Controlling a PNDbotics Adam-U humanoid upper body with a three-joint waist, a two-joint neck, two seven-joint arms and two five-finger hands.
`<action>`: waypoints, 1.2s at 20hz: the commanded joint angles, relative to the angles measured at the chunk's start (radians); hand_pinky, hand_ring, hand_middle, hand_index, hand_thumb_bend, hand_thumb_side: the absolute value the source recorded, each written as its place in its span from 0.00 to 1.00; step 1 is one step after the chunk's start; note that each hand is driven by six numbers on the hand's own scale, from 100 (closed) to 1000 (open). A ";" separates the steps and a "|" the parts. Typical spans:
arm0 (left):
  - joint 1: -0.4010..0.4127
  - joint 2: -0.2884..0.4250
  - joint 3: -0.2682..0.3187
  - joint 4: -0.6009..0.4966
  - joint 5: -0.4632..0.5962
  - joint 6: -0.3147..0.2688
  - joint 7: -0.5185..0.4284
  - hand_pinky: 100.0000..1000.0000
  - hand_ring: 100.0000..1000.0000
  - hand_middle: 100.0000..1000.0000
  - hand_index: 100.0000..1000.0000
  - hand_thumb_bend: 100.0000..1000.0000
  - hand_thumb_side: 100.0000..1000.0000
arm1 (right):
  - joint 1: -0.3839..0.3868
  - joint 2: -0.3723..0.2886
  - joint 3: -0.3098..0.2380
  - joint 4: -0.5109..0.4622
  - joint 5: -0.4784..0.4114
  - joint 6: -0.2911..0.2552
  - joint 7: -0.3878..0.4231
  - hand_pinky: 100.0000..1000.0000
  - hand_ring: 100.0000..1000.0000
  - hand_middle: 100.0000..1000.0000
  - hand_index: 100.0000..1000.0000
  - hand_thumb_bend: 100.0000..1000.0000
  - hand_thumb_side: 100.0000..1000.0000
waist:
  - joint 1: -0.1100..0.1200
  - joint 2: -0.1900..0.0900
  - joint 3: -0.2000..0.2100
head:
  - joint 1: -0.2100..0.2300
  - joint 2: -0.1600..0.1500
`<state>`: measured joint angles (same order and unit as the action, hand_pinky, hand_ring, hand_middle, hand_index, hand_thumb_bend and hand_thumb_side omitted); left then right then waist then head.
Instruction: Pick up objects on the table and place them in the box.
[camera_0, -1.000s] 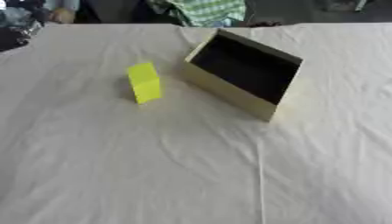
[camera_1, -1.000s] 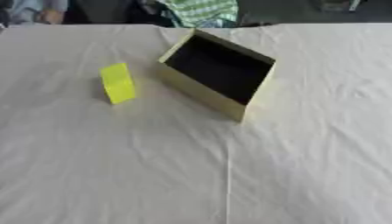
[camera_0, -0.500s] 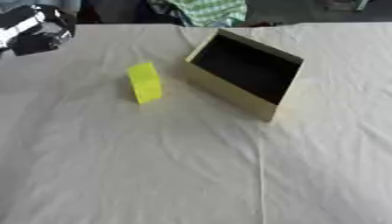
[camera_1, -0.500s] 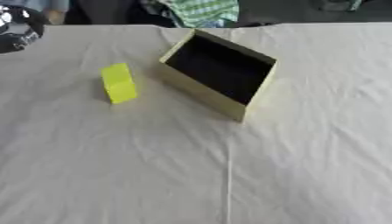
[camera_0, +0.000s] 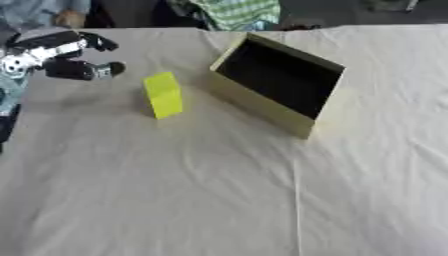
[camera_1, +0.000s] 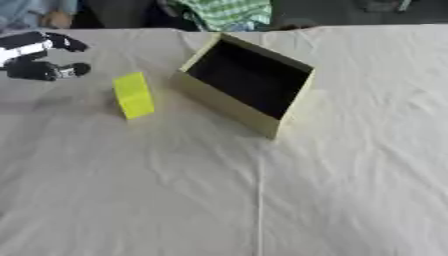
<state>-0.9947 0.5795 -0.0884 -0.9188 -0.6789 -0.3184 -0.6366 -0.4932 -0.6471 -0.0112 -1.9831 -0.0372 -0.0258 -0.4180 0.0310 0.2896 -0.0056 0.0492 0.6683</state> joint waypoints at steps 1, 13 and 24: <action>-0.028 0.009 -0.002 -0.006 -0.020 0.007 -0.029 1.00 0.96 0.90 0.96 0.45 0.92 | -0.016 -0.018 -0.005 -0.017 -0.004 -0.002 0.004 0.75 0.64 0.61 0.87 0.00 0.70 | 0.014 -0.037 -0.001 | -0.002 0.012; -0.042 -0.032 -0.045 -0.023 -0.143 0.043 0.055 1.00 0.97 0.89 0.94 0.47 0.90 | -0.014 -0.016 -0.005 -0.017 -0.006 -0.002 0.003 0.75 0.64 0.61 0.87 0.00 0.70 | 0.009 -0.036 0.002 | -0.031 0.009; -0.070 -0.064 -0.079 0.010 -0.209 0.058 0.100 1.00 1.00 0.92 0.93 0.46 0.84 | -0.002 -0.011 -0.002 -0.017 -0.009 0.004 0.006 0.75 0.64 0.61 0.87 0.00 0.70 | 0.008 -0.043 0.016 | -0.034 0.065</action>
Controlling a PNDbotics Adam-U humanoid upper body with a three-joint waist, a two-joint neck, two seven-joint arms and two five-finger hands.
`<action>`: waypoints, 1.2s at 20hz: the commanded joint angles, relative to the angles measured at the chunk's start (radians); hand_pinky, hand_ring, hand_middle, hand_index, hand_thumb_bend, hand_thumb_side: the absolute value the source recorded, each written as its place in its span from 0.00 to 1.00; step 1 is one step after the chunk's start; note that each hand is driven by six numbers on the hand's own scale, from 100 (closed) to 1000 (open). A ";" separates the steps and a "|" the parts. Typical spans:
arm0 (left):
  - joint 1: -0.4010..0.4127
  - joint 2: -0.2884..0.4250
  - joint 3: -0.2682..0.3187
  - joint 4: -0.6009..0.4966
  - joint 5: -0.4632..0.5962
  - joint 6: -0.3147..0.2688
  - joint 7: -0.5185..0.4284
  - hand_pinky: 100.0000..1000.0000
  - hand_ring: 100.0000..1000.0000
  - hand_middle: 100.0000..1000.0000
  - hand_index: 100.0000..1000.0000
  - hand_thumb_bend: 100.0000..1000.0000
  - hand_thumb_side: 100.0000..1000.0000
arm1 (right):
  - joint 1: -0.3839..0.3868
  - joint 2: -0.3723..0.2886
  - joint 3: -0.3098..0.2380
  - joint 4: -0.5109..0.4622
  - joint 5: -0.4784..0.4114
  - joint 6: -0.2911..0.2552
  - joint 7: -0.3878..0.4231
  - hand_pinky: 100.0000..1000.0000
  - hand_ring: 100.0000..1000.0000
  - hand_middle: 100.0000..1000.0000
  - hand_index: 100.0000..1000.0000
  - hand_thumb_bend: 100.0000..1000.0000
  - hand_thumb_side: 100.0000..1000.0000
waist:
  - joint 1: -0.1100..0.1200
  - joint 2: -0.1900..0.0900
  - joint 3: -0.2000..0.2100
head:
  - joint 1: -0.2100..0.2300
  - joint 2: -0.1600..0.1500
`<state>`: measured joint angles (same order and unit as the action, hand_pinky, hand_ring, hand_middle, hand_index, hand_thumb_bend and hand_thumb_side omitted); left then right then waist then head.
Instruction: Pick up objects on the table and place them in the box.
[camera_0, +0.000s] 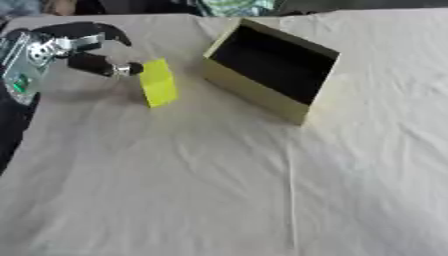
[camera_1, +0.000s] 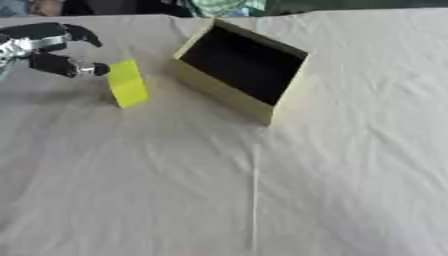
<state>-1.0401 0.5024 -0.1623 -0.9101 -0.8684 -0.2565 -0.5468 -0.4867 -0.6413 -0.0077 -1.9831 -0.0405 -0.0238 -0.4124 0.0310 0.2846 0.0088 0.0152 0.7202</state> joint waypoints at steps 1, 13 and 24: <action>-0.023 0.012 -0.008 0.008 -0.026 -0.010 0.008 1.00 1.00 0.92 0.93 0.46 0.84 | -0.009 -0.017 -0.006 -0.017 -0.006 0.001 0.000 0.75 0.64 0.61 0.87 0.00 0.70 | 0.007 -0.038 0.001 | 0.001 0.012; -0.019 -0.039 0.000 0.059 -0.051 -0.028 -0.012 1.00 1.00 0.91 0.93 0.40 0.85 | -0.010 -0.010 -0.004 -0.017 -0.008 0.003 0.000 0.75 0.64 0.60 0.87 0.00 0.71 | 0.005 -0.027 -0.009 | 0.011 -0.002; -0.034 -0.014 -0.004 -0.041 -0.018 -0.021 0.011 1.00 1.00 0.91 0.93 0.33 0.85 | -0.002 -0.010 -0.003 -0.017 -0.005 0.007 0.001 0.75 0.64 0.60 0.87 0.00 0.71 | 0.016 -0.032 0.001 | -0.009 0.004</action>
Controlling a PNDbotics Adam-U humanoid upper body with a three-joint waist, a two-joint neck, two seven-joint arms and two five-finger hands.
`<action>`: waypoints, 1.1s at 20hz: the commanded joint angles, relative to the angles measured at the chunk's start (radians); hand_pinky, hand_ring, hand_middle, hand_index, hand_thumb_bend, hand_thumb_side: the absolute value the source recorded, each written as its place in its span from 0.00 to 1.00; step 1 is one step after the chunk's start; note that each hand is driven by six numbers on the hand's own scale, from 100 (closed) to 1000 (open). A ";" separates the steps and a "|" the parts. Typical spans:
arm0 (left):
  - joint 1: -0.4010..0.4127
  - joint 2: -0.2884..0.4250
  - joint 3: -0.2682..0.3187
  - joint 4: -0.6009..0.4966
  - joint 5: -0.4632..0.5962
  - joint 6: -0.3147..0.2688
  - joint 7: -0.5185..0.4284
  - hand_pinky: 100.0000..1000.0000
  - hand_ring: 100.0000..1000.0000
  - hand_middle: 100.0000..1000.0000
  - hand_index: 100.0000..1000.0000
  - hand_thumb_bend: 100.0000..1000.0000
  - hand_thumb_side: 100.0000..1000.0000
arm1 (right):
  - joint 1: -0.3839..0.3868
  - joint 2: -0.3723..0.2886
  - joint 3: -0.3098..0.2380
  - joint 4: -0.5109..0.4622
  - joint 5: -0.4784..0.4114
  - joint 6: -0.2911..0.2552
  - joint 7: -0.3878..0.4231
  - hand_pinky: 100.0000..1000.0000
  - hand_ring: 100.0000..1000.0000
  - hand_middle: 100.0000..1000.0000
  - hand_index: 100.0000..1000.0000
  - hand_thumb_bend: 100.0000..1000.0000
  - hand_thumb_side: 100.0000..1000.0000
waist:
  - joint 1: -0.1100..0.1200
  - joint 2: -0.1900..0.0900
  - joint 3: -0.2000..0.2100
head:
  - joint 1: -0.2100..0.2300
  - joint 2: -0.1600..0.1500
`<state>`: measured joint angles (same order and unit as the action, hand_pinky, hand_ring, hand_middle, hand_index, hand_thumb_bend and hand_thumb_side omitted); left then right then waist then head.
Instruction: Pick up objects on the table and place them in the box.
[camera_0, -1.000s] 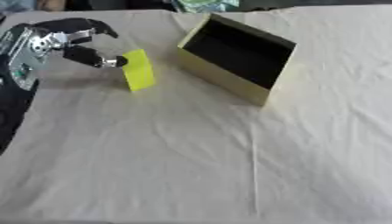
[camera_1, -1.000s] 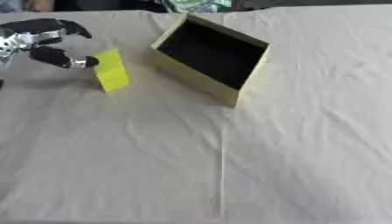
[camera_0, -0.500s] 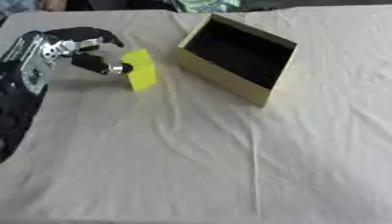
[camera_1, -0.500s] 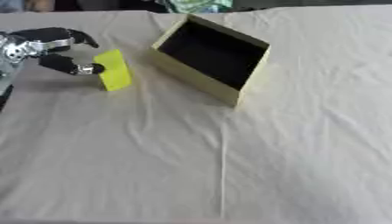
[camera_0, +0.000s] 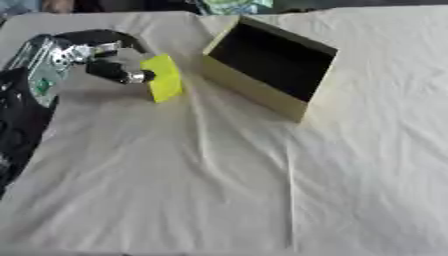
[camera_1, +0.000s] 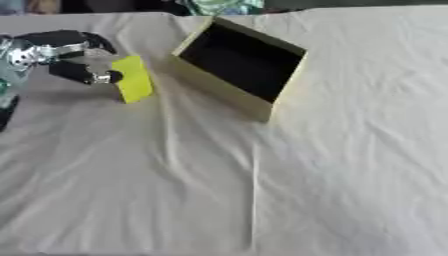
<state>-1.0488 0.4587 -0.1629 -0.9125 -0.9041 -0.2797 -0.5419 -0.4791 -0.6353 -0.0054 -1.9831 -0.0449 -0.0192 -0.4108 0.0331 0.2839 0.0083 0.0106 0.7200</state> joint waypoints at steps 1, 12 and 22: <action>-0.024 0.027 -0.006 -0.043 0.026 0.005 0.003 1.00 1.00 0.91 0.93 0.34 0.87 | -0.010 -0.016 -0.005 -0.017 -0.001 0.002 0.000 0.75 0.64 0.60 0.87 0.00 0.71 | 0.014 -0.031 0.001 | -0.004 0.003; -0.018 -0.033 -0.021 0.015 0.026 0.040 -0.034 1.00 1.00 0.91 0.92 0.44 0.93 | -0.017 -0.013 -0.002 -0.017 -0.005 0.000 0.003 0.75 0.64 0.60 0.87 0.00 0.70 | 0.014 -0.029 -0.010 | 0.001 -0.004; 0.000 -0.055 -0.014 0.052 -0.042 0.053 0.075 1.00 0.87 0.61 0.78 0.00 0.81 | -0.011 -0.007 -0.004 -0.017 -0.006 0.001 0.001 0.76 0.64 0.60 0.87 0.00 0.71 | 0.014 -0.024 -0.014 | 0.001 -0.006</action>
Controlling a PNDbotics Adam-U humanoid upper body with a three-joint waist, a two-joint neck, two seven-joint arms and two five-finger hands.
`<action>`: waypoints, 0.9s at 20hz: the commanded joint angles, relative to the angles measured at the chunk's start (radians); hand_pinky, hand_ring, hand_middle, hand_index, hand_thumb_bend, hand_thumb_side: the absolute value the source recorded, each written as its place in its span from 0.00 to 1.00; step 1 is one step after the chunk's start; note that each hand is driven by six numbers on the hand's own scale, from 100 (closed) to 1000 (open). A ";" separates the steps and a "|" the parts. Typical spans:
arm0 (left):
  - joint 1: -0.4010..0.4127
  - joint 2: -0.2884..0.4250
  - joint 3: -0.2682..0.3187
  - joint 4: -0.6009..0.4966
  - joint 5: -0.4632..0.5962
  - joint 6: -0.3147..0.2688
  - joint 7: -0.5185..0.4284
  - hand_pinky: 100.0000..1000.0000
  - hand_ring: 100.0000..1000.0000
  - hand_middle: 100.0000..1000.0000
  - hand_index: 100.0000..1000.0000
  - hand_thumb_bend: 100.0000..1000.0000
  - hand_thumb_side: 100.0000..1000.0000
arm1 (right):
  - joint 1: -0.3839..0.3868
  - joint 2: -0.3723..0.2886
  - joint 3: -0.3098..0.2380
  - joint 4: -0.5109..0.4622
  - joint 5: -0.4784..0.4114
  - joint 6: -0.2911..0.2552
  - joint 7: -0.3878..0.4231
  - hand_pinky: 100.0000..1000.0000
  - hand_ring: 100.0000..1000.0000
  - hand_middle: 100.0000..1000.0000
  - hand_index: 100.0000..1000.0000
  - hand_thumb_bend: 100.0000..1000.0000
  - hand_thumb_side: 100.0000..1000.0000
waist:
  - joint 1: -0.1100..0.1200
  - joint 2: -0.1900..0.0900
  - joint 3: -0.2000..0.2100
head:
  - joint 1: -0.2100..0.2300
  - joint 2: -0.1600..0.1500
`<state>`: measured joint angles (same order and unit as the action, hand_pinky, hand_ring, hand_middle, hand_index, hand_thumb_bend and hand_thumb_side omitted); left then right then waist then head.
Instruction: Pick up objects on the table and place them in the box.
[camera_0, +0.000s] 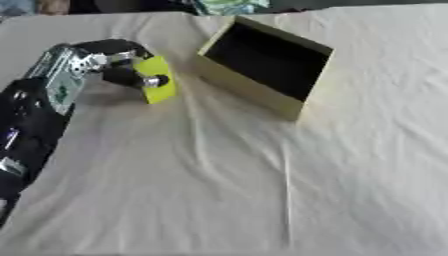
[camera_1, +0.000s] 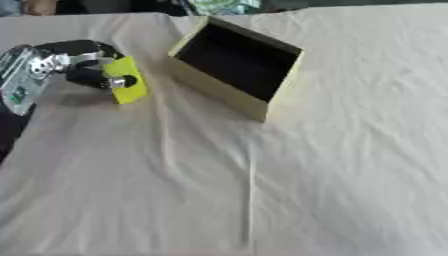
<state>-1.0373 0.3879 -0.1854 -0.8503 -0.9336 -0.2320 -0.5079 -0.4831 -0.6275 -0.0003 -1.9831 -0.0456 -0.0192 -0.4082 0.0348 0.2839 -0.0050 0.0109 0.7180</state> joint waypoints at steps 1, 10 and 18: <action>-0.011 0.019 0.006 -0.022 -0.015 0.008 0.065 1.00 0.85 0.58 0.75 0.00 0.76 | -0.007 -0.015 -0.009 -0.017 -0.005 0.001 -0.002 0.76 0.64 0.60 0.87 0.00 0.71 | 0.013 -0.024 0.000 | 0.001 -0.004; -0.014 0.052 -0.009 -0.120 -0.090 0.004 0.163 0.90 0.67 0.43 0.60 0.00 0.48 | -0.005 -0.016 -0.009 -0.017 -0.004 0.002 -0.002 0.76 0.64 0.60 0.86 0.00 0.70 | 0.012 -0.027 0.002 | -0.001 -0.012; -0.048 0.024 0.061 -0.224 -0.105 0.069 0.297 0.78 0.55 0.38 0.56 0.00 0.44 | -0.028 -0.012 -0.012 -0.017 -0.006 -0.007 -0.005 0.76 0.64 0.60 0.86 0.00 0.71 | 0.006 -0.007 -0.018 | 0.025 -0.064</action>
<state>-1.0576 0.4012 -0.1445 -1.0393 -1.0351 -0.1727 -0.2377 -0.4958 -0.6262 -0.0001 -1.9831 -0.0458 -0.0226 -0.4110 0.0348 0.2852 -0.0242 0.0277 0.6725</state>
